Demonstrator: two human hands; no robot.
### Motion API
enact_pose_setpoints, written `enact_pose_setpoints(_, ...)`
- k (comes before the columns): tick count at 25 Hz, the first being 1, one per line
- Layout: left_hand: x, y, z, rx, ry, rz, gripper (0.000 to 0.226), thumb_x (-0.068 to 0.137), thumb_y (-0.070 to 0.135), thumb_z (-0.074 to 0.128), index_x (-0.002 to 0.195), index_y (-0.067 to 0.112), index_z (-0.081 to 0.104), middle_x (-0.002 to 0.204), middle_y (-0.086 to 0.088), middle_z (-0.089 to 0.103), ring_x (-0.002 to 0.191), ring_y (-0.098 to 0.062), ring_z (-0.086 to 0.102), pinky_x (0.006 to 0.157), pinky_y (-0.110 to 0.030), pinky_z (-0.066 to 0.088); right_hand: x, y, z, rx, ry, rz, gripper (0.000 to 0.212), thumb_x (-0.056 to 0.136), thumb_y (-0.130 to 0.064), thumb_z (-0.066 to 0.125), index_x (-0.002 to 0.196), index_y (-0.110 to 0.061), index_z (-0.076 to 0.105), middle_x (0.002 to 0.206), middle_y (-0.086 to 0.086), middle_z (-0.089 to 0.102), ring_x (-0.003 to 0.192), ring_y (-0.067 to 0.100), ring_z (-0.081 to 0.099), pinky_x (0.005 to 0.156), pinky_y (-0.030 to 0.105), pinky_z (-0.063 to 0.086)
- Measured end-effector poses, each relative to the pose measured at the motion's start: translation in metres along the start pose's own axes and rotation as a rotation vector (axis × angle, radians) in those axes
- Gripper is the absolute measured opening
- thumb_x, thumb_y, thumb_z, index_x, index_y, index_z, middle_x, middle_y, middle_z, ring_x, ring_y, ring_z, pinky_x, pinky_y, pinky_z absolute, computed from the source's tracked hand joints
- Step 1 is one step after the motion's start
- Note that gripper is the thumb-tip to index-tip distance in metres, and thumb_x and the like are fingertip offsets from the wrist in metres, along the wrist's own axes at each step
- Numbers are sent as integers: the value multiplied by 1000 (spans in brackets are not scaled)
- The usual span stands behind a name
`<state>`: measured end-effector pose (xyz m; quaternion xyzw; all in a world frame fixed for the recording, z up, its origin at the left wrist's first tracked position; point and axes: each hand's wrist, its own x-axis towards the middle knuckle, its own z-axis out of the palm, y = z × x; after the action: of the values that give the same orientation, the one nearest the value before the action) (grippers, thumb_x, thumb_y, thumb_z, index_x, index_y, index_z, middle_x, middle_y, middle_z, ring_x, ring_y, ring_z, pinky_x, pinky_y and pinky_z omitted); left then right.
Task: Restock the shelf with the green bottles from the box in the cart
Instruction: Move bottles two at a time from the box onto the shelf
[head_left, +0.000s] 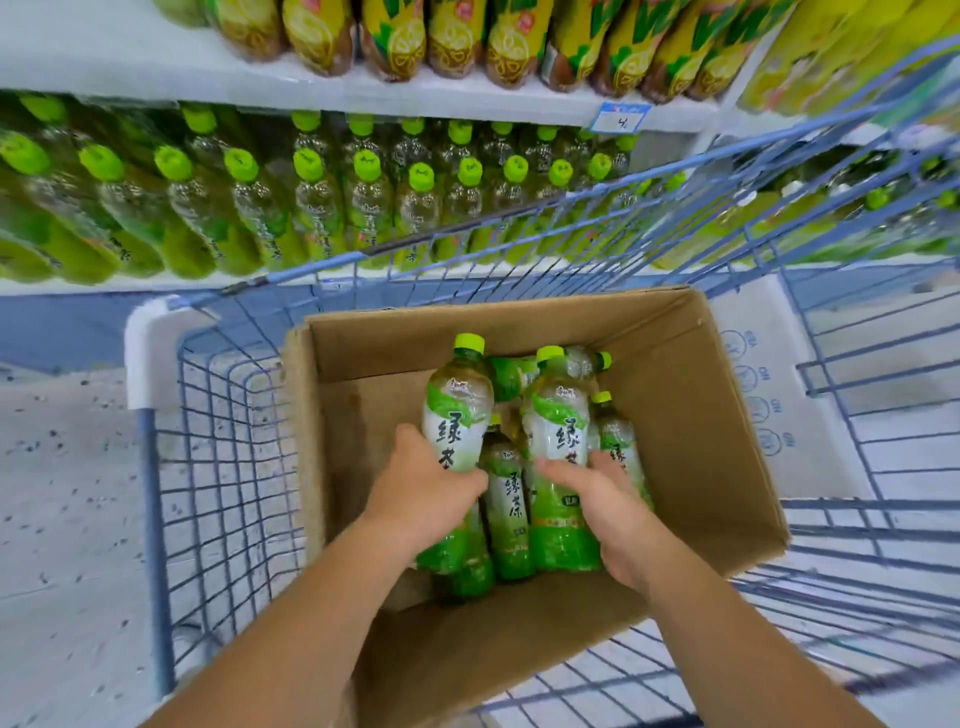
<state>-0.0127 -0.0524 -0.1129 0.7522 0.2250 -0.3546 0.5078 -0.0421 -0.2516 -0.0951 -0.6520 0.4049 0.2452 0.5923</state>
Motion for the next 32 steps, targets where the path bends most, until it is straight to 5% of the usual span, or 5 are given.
enact_pose_setpoints(9, -106, 11, -92, -188, -22, 169, 29, 80, 28, 78, 106, 27, 65, 93, 7, 75, 87, -17, 72, 70, -31, 57, -120, -54, 80, -110, 28, -99, 46, 81, -37, 74, 121, -21, 58, 112, 3, 68, 99, 22, 66, 92, 48, 54)
enact_pose_setpoints(14, -163, 8, -163, -149, 114, 187, 36, 76, 37, 78, 98, 30, 50, 92, 2, 66, 81, -15, 66, 60, -29, 46, -199, -79, 115, -151, 23, -164, 40, 77, -37, 70, 113, -21, 64, 107, 9, 72, 95, 29, 70, 86, 53, 58)
enact_pose_setpoints(18, -200, -11, -244, -116, 237, 255, 38, 73, 35, 81, 91, 33, 48, 89, 9, 64, 76, -5, 63, 55, -25, 41, -247, -92, 161, -183, -25, -231, 38, 77, -35, 69, 111, -19, 63, 102, 11, 73, 85, 27, 73, 63, 39, 60)
enact_pose_setpoints(25, -236, -44, -367, -94, 382, 294, 49, 69, 41, 83, 104, 29, 51, 91, 14, 63, 78, -4, 63, 59, -29, 47, -289, -113, 273, -271, -81, -332, 36, 79, -33, 72, 109, -18, 64, 97, 9, 73, 81, 24, 73, 63, 38, 59)
enact_pose_setpoints(32, -239, -70, -449, -165, 509, 279, 56, 69, 44, 83, 111, 35, 46, 92, 18, 64, 69, 10, 61, 47, -10, 39, -278, -134, 385, -389, -152, -430, 29, 75, -33, 78, 100, -27, 66, 89, -3, 74, 77, 17, 73, 67, 38, 60)
